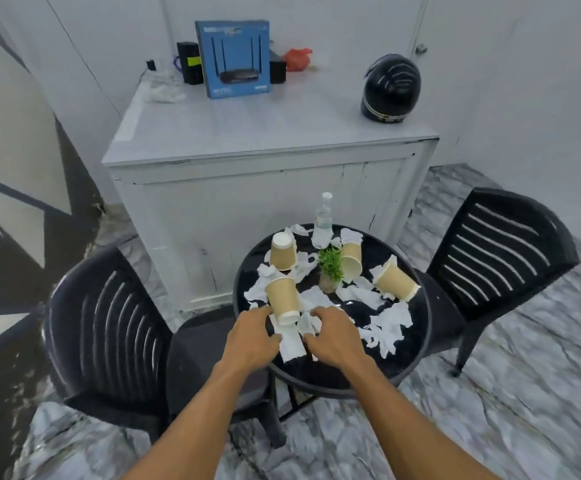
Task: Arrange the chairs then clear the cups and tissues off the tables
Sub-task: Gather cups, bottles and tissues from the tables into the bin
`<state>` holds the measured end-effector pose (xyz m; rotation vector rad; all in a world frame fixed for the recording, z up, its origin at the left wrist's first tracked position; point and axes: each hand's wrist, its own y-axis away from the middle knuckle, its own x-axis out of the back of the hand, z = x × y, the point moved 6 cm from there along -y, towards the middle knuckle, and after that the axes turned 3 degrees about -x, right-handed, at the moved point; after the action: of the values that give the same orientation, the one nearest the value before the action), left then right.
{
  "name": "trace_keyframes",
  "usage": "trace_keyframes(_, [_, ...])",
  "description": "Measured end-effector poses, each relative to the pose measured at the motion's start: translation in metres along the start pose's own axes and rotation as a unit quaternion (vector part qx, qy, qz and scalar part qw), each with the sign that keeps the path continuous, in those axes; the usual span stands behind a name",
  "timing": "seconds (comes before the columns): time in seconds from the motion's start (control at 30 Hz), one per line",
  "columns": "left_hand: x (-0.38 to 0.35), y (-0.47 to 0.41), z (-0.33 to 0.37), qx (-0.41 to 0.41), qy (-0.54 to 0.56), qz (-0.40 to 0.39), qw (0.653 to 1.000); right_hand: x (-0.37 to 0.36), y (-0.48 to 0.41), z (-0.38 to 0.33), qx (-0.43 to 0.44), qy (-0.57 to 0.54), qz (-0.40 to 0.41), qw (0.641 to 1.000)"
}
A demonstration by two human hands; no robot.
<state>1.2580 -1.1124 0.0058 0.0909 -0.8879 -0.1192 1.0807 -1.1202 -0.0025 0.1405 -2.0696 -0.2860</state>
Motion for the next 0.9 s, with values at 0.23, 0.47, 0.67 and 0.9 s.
trace_keyframes(0.23, [0.009, -0.058, -0.018, 0.004, 0.006, -0.006, 1.000, -0.019, -0.055, -0.023, -0.022, -0.027, -0.003, 0.999])
trace_keyframes(0.47, [0.006, -0.140, -0.034, 0.020, -0.031, -0.020, 0.999, -0.045, -0.124, -0.034, -0.044, -0.019, -0.013, 0.999])
trace_keyframes(0.67, [0.001, -0.235, -0.013, 0.011, -0.043, 0.001, 0.999, -0.067, -0.175, -0.023, -0.067, -0.014, -0.028, 0.997])
trace_keyframes(0.9, [-0.031, -0.308, -0.009, 0.036, -0.059, -0.011, 0.998, -0.088, -0.201, -0.010, -0.070, -0.028, -0.063, 0.995])
